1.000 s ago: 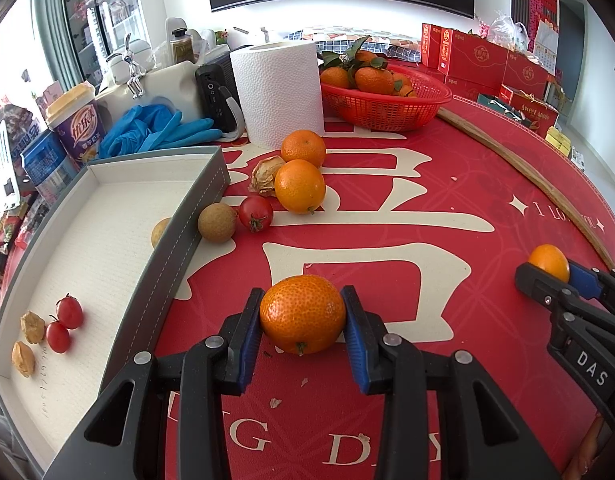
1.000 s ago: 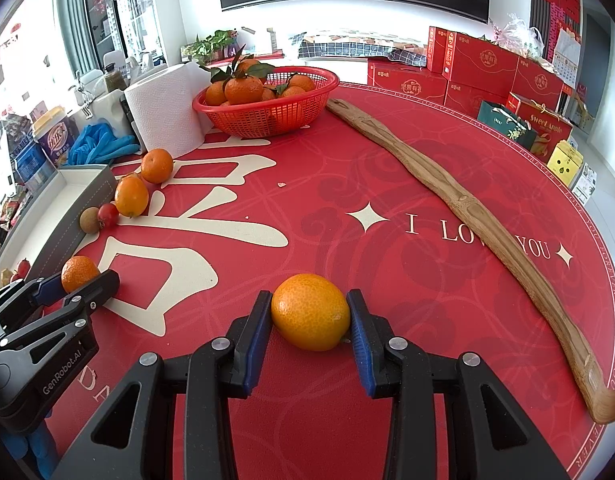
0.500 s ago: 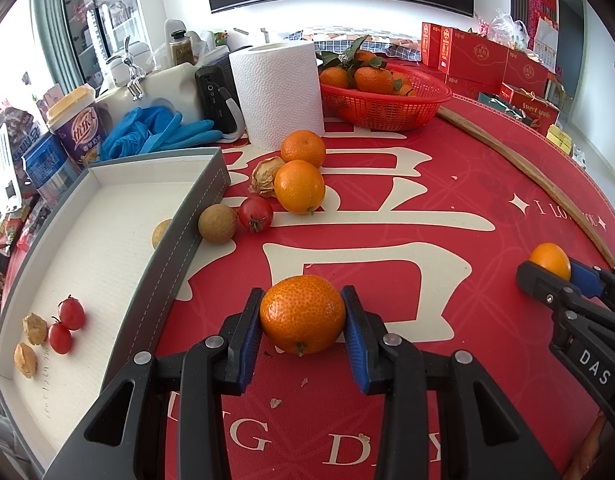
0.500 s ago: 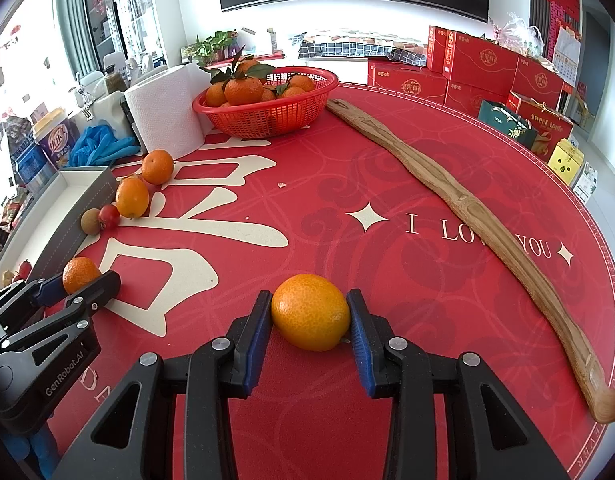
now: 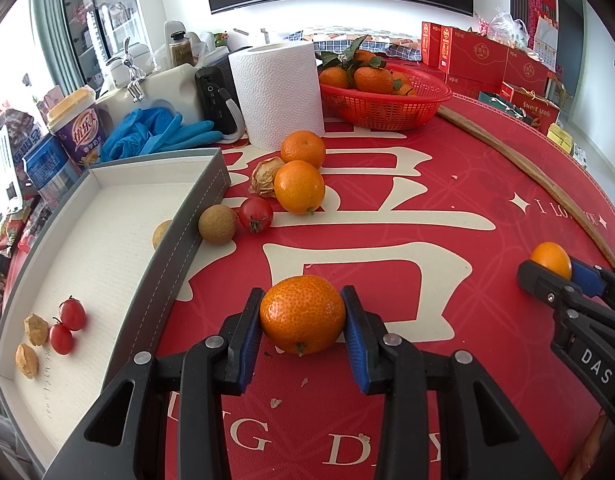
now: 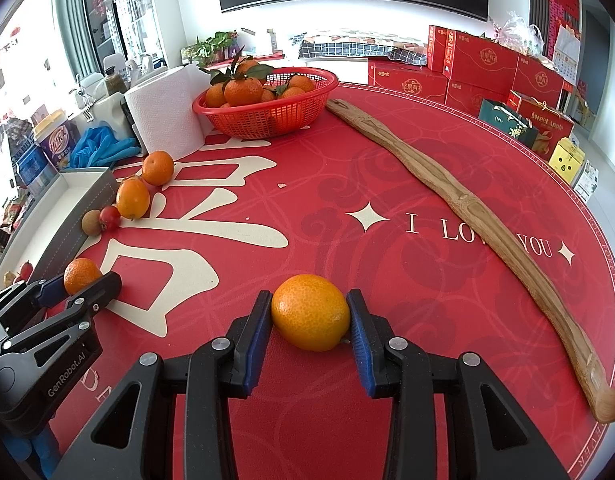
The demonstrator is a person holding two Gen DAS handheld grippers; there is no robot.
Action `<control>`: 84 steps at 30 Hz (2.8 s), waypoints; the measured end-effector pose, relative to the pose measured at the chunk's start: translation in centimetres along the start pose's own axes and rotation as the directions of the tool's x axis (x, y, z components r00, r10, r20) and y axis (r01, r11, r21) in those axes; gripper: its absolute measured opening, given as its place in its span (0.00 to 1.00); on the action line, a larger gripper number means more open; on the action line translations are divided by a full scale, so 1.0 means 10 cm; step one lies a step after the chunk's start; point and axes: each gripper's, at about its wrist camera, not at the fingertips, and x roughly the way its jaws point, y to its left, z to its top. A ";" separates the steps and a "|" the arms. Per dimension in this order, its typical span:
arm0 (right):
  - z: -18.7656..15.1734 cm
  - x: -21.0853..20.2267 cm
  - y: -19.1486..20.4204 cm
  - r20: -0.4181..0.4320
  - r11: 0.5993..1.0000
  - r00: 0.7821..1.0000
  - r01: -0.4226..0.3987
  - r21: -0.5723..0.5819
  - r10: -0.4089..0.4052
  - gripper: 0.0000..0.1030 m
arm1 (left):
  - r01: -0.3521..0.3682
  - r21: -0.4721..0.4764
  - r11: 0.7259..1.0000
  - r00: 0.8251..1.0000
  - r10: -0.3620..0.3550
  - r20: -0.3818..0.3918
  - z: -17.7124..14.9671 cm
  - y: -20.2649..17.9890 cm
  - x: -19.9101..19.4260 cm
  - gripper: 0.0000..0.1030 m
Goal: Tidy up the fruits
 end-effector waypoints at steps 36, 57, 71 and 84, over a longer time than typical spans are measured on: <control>0.03 0.02 0.06 -0.006 1.000 1.000 -0.022 0.018 0.022 0.37 | 0.021 0.010 1.000 1.000 -0.021 -0.001 -0.04 0.00 -0.04 0.39; 0.31 -0.06 0.36 -0.054 0.989 0.988 -0.140 0.053 0.143 0.37 | 0.046 -0.152 0.987 0.996 -0.034 0.078 0.03 1.05 -0.48 0.39; 0.15 -0.11 0.93 -0.051 0.984 0.996 -0.085 -0.154 0.078 0.88 | -0.058 -0.266 0.962 0.995 0.078 0.066 -0.17 1.79 -0.51 0.39; -0.33 -0.11 1.14 -0.087 0.962 0.990 -0.125 -0.243 0.107 0.26 | -0.075 -0.274 0.959 0.996 0.086 0.028 -0.23 1.78 -0.40 0.39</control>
